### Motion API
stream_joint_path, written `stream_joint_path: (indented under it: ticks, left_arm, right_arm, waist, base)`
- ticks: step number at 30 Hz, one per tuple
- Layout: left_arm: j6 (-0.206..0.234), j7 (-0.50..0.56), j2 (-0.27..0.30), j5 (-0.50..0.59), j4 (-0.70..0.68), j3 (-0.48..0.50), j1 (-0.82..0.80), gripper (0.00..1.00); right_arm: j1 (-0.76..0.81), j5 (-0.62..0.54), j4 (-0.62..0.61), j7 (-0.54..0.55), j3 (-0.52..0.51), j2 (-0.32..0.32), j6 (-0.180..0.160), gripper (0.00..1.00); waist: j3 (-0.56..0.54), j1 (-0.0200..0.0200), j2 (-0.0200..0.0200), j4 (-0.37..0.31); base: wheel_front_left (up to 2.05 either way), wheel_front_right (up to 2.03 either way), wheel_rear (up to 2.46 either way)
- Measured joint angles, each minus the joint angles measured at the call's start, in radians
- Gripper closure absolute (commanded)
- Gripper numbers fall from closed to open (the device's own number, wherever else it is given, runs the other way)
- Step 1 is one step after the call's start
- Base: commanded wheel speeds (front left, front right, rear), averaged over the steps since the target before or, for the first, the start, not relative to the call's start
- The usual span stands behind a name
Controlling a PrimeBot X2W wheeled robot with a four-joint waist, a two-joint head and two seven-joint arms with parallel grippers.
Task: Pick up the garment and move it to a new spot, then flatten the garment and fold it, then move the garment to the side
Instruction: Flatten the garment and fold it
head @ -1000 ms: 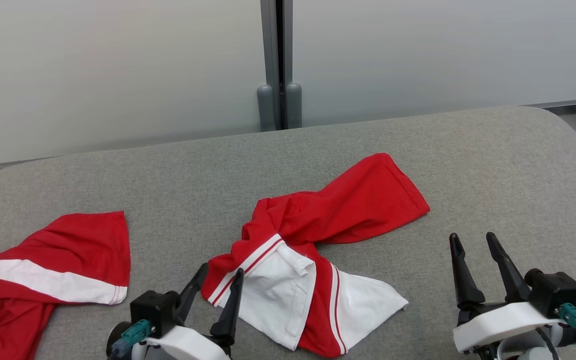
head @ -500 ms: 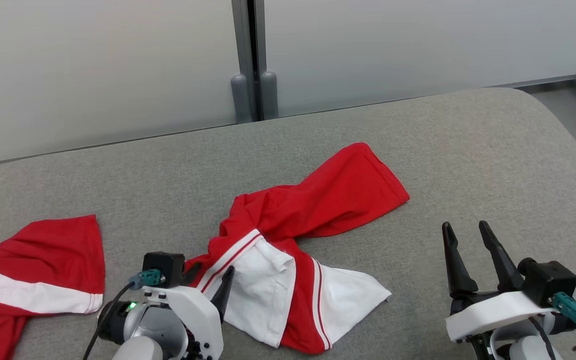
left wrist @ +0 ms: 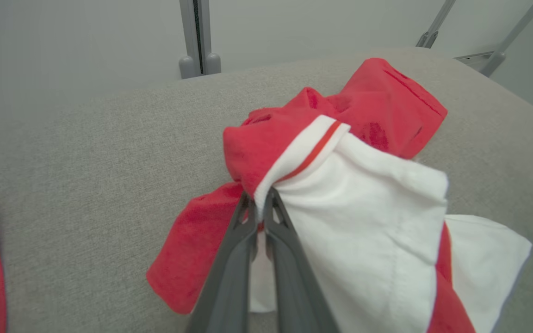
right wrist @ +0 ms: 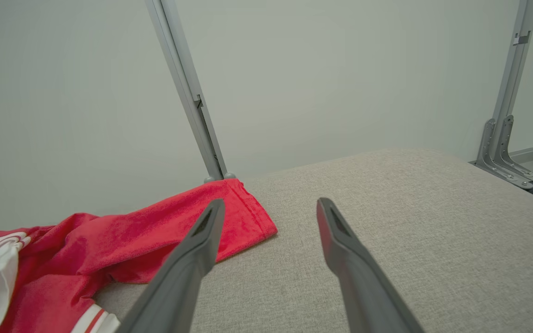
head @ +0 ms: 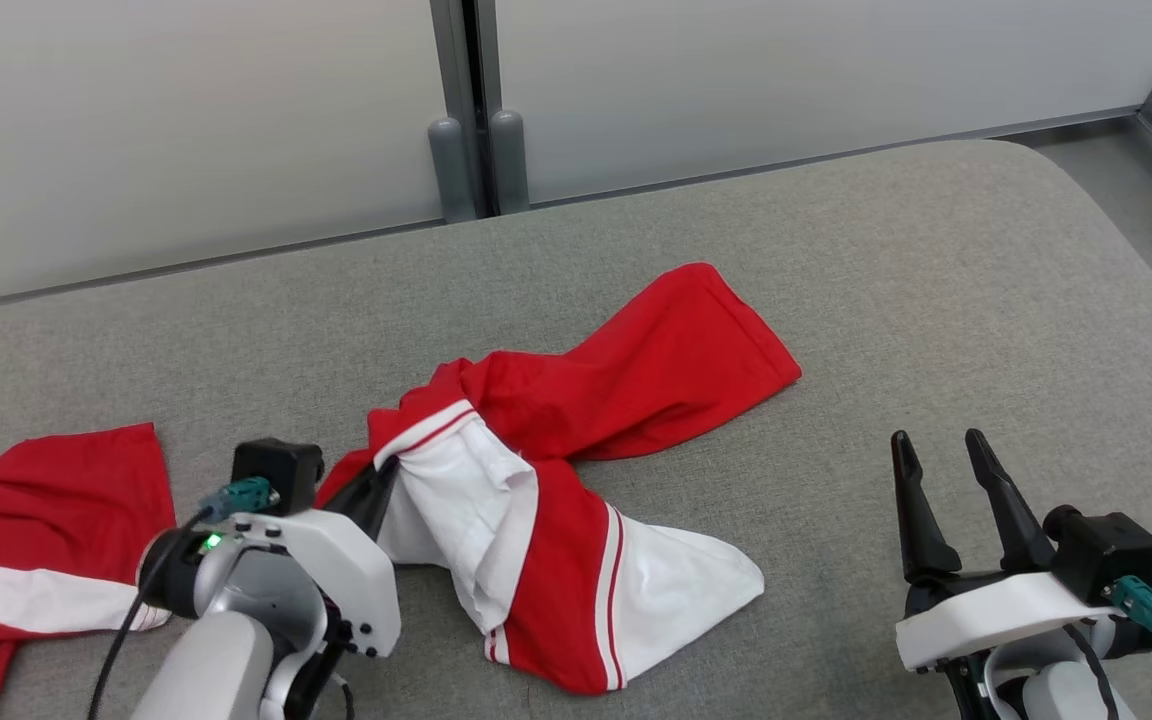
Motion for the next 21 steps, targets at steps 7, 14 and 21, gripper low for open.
stream_joint_path:
  ticks: [7, 14, 21]
  left_arm:
    - [-0.037, 0.106, 0.101, -0.051, -0.019, 0.049, -0.110, 1.00]
    - [-0.077, 0.239, 0.178, -0.204, 0.114, 0.099, -0.256, 1.00]
    - [-0.084, 0.201, 0.261, -0.270, 0.275, 0.096, -0.401, 1.00]
  right_arm:
    - [-0.023, 0.001, 0.002, 0.000, -0.004, 0.004, 0.000, 0.00]
    - [-0.068, 0.008, 0.005, 0.000, 0.010, 0.006, 0.000, 0.00]
    - [-0.094, 0.019, 0.009, 0.000, 0.022, 0.010, 0.000, 0.00]
  waist:
    - [0.039, -0.0001, 0.0000, -0.026]
    - [0.090, -0.0001, 0.0000, -0.074]
    - [0.138, -0.0001, 0.0000, -0.118]
  base:
    - [0.00, 0.00, 0.00]
    - [0.00, 0.00, 0.00]
    - [0.00, 0.00, 0.00]
